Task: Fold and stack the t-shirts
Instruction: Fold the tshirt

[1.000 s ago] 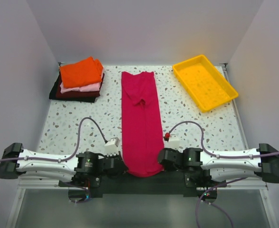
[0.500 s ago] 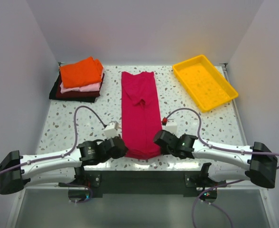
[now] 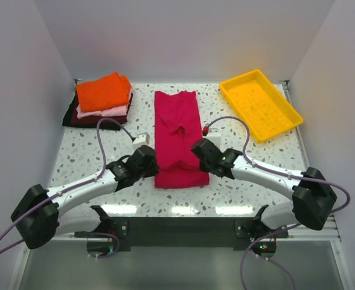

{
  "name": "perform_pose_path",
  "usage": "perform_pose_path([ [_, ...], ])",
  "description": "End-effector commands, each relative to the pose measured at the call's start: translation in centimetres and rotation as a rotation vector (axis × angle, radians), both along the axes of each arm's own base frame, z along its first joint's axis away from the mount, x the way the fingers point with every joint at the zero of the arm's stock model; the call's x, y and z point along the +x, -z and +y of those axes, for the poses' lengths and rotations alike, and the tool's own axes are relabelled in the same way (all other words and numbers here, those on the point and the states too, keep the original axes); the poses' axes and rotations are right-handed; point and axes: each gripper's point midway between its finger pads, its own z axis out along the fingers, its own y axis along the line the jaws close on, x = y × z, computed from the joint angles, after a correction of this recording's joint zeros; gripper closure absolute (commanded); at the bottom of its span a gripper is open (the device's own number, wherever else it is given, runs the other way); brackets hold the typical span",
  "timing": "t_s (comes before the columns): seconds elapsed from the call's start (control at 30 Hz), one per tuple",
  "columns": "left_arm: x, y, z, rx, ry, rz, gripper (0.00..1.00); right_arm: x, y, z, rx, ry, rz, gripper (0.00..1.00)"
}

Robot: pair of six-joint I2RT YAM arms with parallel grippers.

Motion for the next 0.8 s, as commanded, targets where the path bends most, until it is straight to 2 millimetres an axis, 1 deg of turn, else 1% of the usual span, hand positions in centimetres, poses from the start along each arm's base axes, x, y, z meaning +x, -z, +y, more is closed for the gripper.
perform_pose_path([
  [0.0, 3.5, -2.3, -1.5, -0.054, 0.042, -0.089, 1.00, 3.9, -2.2, 0.7, -0.014, 0.011, -0.092, 1.00],
  [0.03, 4.3, -2.6, -1.5, -0.061, 0.045, -0.094, 1.00, 4.9, -2.8, 0.6, -0.010, 0.028, -0.105, 1.00],
  [0.07, 4.9, -2.7, -1.7, -0.067, 0.046, -0.100, 1.00, 5.5, -2.2, 0.7, -0.028, 0.032, -0.097, 1.00],
  [0.1, 5.4, -2.0, -1.8, -0.052, 0.046, -0.083, 1.00, 6.0, -2.2, 0.7, -0.033, 0.037, -0.098, 1.00],
  [0.13, 6.3, -2.5, -1.9, -0.060, 0.045, -0.091, 1.00, 7.1, -2.6, 0.5, -0.036, 0.051, -0.104, 1.00],
  [0.17, 6.9, -2.5, -2.0, -0.064, 0.045, -0.094, 1.00, 7.6, -2.5, 0.5, -0.044, 0.056, -0.101, 1.00],
  [0.2, 7.4, -1.7, -2.0, -0.055, 0.042, -0.077, 1.00, 8.1, -1.7, 0.4, -0.062, 0.060, -0.086, 1.00],
  [0.23, 8.3, -2.0, -1.9, -0.064, 0.040, -0.083, 1.00, 8.9, -2.1, 0.4, -0.060, 0.069, -0.092, 1.00],
  [0.27, 8.8, -1.8, -1.9, -0.065, 0.034, -0.082, 1.00, 9.4, -2.1, 0.4, -0.062, 0.071, -0.089, 1.00],
  [0.3, 9.3, -1.2, -1.7, -0.053, 0.029, -0.069, 1.00, 9.9, -1.4, 0.2, -0.077, 0.077, -0.076, 1.00],
  [0.33, 10.2, -1.5, -1.5, -0.056, 0.020, -0.073, 1.00, 10.5, -1.7, 0.3, -0.072, 0.080, -0.081, 1.00],
  [0.47, 12.1, -1.9, -0.6, -0.062, -0.008, -0.092, 1.00, 12.1, -1.5, 0.1, -0.067, 0.087, -0.074, 1.00],
  [0.5, 12.7, -2.1, -0.6, -0.065, -0.009, -0.098, 1.00, 12.7, -1.8, 0.0, -0.068, 0.090, -0.078, 1.00],
  [0.53, 13.1, -2.2, -0.4, -0.074, -0.009, -0.096, 1.00, 13.0, -1.3, -0.2, -0.077, 0.092, -0.067, 1.00],
  [0.57, 13.4, -1.7, -0.4, -0.069, -0.007, -0.081, 1.00, 13.2, -1.2, -0.1, -0.073, 0.090, -0.061, 1.00],
  [0.6, 14.0, -2.1, -0.6, -0.071, -0.002, -0.090, 1.00, 13.7, -1.4, -0.2, -0.071, 0.089, -0.064, 1.00],
  [0.67, 14.5, -2.1, -0.6, -0.070, 0.001, -0.088, 1.00, 14.3, -0.8, -0.1, -0.079, 0.087, -0.053, 1.00],
  [0.7, 15.0, -1.9, -0.7, -0.064, 0.004, -0.087, 1.00, 14.9, -1.1, -0.1, -0.075, 0.085, -0.058, 1.00],
  [0.73, 15.2, -1.7, -0.6, -0.062, 0.001, -0.079, 1.00, 15.1, -0.4, 0.0, -0.088, 0.081, -0.041, 1.00],
  [0.77, 15.4, -1.6, -0.5, -0.059, -0.001, -0.075, 1.00, 15.3, -0.2, 0.0, -0.090, 0.076, -0.037, 1.00],
])
